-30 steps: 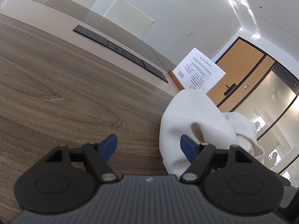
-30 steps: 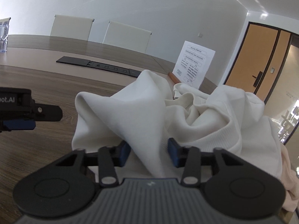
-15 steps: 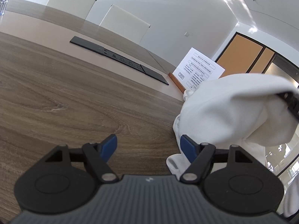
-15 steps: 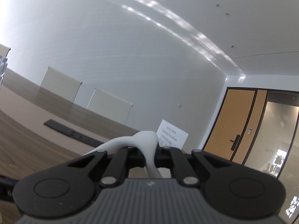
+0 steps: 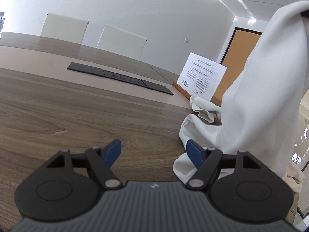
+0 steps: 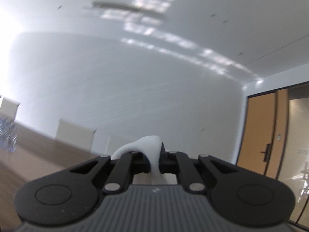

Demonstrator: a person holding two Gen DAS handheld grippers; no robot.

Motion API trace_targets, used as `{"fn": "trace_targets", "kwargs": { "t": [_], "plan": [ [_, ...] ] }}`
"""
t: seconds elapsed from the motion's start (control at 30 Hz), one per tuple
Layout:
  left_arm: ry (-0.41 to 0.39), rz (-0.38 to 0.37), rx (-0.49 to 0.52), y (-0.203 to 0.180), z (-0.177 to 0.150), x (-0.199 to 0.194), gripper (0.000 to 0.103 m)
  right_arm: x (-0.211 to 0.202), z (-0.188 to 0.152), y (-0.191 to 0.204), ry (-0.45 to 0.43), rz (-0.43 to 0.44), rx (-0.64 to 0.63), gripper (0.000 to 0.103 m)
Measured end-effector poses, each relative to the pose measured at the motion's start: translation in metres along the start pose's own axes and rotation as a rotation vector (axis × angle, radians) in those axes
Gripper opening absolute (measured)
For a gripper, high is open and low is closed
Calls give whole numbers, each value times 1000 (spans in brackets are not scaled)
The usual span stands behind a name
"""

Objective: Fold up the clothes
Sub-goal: 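Lay the white sweatshirt down on the table and open both tools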

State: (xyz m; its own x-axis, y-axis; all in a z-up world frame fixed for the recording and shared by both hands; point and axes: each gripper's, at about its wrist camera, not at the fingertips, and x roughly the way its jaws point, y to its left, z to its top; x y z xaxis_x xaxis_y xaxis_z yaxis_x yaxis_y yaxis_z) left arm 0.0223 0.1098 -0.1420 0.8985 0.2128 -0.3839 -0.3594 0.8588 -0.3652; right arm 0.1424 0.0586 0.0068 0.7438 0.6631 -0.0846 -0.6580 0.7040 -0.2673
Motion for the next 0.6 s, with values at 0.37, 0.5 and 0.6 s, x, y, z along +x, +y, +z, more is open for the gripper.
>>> {"fn": "trace_targets", "kwargs": {
  "t": [0.37, 0.5, 0.6],
  "plan": [
    [-92, 32, 54, -4, -8, -1, 72, -55, -182, -57, 273, 195, 285, 70],
    [-118, 24, 161, -17, -20, 0, 72, -47, -221, -152, 263, 66, 453, 81],
    [-118, 13, 195, -21, -23, 1, 72, -50, -247, -204, 242, 11, 575, 86]
  ]
}}
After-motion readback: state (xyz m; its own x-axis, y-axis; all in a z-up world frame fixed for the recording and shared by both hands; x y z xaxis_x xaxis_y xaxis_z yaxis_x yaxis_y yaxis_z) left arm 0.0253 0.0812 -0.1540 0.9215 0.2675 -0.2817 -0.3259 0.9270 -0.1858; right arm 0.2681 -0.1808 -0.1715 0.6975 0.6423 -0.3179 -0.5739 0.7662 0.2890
